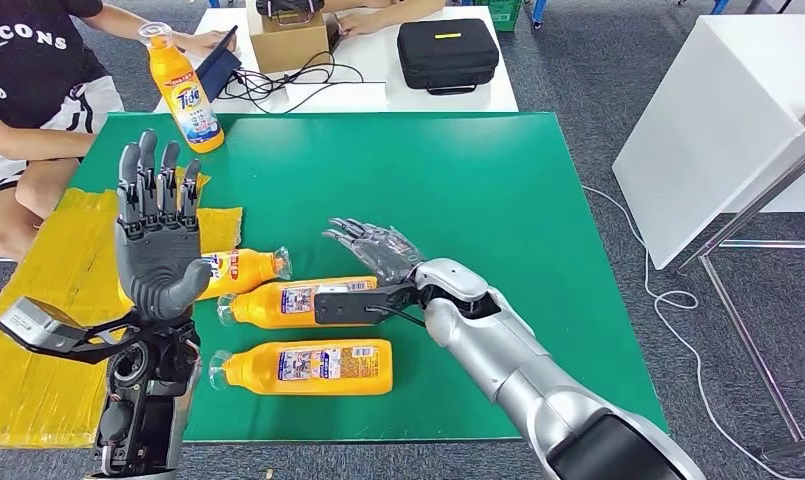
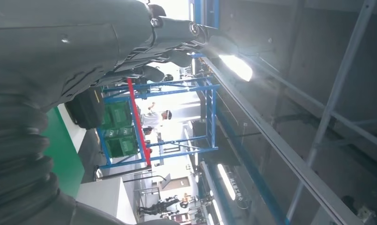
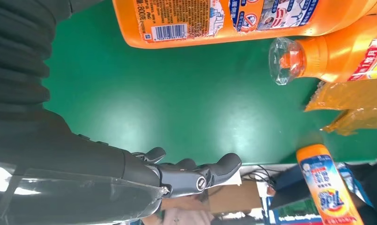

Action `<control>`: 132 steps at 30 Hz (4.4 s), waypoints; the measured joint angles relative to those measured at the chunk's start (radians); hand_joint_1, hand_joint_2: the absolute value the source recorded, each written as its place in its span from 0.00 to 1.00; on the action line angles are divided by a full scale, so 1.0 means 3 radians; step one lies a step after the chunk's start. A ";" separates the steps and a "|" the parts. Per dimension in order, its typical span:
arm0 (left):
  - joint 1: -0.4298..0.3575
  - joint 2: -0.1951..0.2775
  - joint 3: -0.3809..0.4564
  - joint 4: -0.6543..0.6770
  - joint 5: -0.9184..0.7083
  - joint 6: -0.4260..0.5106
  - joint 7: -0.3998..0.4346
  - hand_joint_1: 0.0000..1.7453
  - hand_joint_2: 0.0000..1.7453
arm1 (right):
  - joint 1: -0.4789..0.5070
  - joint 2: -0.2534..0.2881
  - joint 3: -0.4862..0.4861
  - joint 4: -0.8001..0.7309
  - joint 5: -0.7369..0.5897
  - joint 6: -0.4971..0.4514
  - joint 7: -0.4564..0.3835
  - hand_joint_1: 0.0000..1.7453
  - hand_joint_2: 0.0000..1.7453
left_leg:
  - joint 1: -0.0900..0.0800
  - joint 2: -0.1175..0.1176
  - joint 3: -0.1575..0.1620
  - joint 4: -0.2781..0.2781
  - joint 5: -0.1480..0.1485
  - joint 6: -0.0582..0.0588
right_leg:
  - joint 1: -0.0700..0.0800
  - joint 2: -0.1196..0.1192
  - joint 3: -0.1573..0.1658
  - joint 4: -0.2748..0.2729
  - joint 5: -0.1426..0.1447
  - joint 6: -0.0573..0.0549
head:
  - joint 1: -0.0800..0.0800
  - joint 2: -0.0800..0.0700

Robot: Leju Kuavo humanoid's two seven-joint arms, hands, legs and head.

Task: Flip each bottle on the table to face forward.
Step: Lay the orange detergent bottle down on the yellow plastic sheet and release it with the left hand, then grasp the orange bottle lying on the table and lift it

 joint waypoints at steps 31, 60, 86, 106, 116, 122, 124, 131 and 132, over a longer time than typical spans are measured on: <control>-0.0069 -0.0078 -0.0044 0.0000 0.0144 -0.0029 0.0001 0.00 1.00 | -0.0152 0.0284 0.0078 0.0923 -0.0077 0.0165 0.0482 0.00 1.00 | 0.0000 0.0001 0.0001 0.0000 0.0000 0.0000 | -0.0001 0.0000 -0.0001 0.0000 0.0000 0.0000 | 0.0001 0.0000; -0.0113 -0.0105 -0.0111 -0.0031 0.0113 0.0021 0.0001 0.00 1.00 | -0.0085 0.0303 0.0612 0.1177 0.0606 -0.0174 0.1107 1.00 1.00 | 0.0000 0.0001 0.0001 0.0000 0.0000 0.0000 | -0.0001 0.0000 -0.0001 0.0000 0.0000 0.0000 | 0.0000 0.0000; -0.0063 -0.0105 -0.0161 -0.0111 0.0083 0.0062 0.0001 0.00 1.00 | -0.0068 0.0303 0.0721 0.1196 0.0698 -0.0272 0.1195 1.00 1.00 | 0.0000 0.0001 0.0004 0.0000 0.0000 0.0000 | -0.0001 0.0000 0.0002 0.0000 0.0000 -0.0001 | 0.0000 0.0000; 0.0324 -0.0063 -0.0172 -0.0292 -0.0150 0.0586 0.0470 0.00 1.00 | 0.1005 -0.0082 -0.0640 -0.0620 0.0382 -0.2273 0.0379 1.00 1.00 | 0.0000 -0.0026 -0.0009 0.0000 -0.0002 0.0000 | -0.0001 -0.0022 -0.0005 -0.0003 -0.0005 -0.0001 | 0.0001 0.0000; -0.0044 -0.0036 -0.0184 0.0281 0.0063 0.0895 0.1122 0.00 1.00 | 0.1440 -0.0102 -0.1309 -0.1356 0.0371 -0.2437 -0.0110 1.00 1.00 | -0.0001 -0.0016 -0.0009 0.0000 0.0002 -0.0001 | -0.0001 -0.0020 -0.0007 -0.0003 0.0000 0.0000 | 0.0000 0.0000; -0.0196 -0.0023 -0.0249 0.0584 0.0203 0.0829 0.1210 0.00 1.00 | 0.1488 -0.0021 -0.1529 -0.1429 0.0346 -0.2442 -0.0364 1.00 1.00 | -0.0001 -0.0015 -0.0011 0.0000 0.0002 -0.0002 | -0.0001 -0.0019 -0.0010 -0.0002 0.0000 -0.0001 | 0.0000 0.0000; -0.0246 -0.0020 -0.0308 0.0681 0.0240 0.0751 0.1250 0.00 1.00 | 0.1486 0.0005 -0.1556 -0.1424 0.0342 -0.2444 -0.0454 1.00 1.00 | 0.0000 -0.0015 -0.0011 0.0000 0.0002 -0.0002 | -0.0001 -0.0019 -0.0011 -0.0002 -0.0001 -0.0001 | 0.0000 0.0000; -0.0363 -0.0018 -0.0510 0.0889 0.0290 0.0608 0.1275 0.00 1.00 | 0.1478 0.0078 -0.1580 -0.1364 0.0385 -0.2444 -0.0561 1.00 1.00 | -0.0001 -0.0015 -0.0012 0.0000 0.0002 -0.0002 | -0.0001 -0.0019 -0.0010 -0.0002 -0.0001 -0.0001 | 0.0000 0.0000; -0.0371 -0.0017 -0.0533 0.0903 0.0307 0.0576 0.1280 0.00 1.00 | 0.1476 0.0084 -0.1585 -0.1353 0.0397 -0.2444 -0.0567 1.00 1.00 | -0.0001 -0.0015 -0.0012 0.0000 0.0002 -0.0002 | -0.0001 -0.0019 -0.0010 -0.0002 -0.0001 -0.0001 | 0.0000 0.0000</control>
